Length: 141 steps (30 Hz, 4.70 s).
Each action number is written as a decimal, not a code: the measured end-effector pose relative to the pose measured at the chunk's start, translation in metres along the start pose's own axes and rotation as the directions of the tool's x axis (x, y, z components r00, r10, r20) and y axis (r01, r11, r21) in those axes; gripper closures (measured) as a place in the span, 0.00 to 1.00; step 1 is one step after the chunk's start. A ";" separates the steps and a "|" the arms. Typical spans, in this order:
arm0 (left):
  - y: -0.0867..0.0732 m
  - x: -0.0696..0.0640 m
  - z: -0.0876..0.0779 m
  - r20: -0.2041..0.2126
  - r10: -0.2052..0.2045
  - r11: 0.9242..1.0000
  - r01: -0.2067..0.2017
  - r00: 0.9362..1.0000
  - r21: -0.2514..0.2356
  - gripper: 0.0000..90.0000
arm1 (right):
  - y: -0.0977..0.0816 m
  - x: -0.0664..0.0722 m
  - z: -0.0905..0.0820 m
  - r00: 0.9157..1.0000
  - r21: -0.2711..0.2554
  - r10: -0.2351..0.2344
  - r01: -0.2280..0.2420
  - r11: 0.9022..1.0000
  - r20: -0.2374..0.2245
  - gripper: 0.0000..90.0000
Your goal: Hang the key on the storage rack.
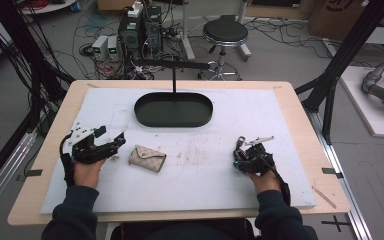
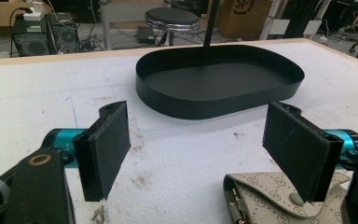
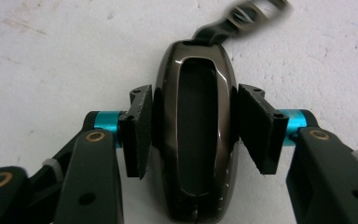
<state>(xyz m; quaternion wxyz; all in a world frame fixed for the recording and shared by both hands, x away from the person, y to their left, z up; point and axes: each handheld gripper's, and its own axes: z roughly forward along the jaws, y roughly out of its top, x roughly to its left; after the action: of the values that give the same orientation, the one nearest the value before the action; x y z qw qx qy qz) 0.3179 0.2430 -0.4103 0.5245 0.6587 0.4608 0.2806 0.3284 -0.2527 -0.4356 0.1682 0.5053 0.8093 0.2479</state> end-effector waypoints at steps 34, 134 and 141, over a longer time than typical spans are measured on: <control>0.000 0.001 0.000 -0.007 -0.008 1.000 0.008 1.000 0.002 0.26 | 0.061 -0.008 -0.035 0.981 -0.294 -0.085 0.031 0.955 -0.174 0.56; -0.003 0.010 -0.005 -0.009 -0.036 0.999 0.036 0.999 -0.018 0.26 | 0.223 0.006 0.006 0.988 -0.278 -0.135 0.149 0.949 0.071 0.51; -0.002 0.009 -0.005 -0.009 -0.030 0.999 0.030 1.000 -0.018 0.26 | 0.223 0.009 -0.013 0.984 -0.328 -0.171 0.180 0.927 0.057 0.51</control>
<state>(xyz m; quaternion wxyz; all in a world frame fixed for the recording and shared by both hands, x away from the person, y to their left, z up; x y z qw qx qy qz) 0.3167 0.2534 -0.4121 0.5322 0.6459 0.4705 0.2798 0.4811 -0.1656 -0.2980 0.2833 0.3989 0.7955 0.3575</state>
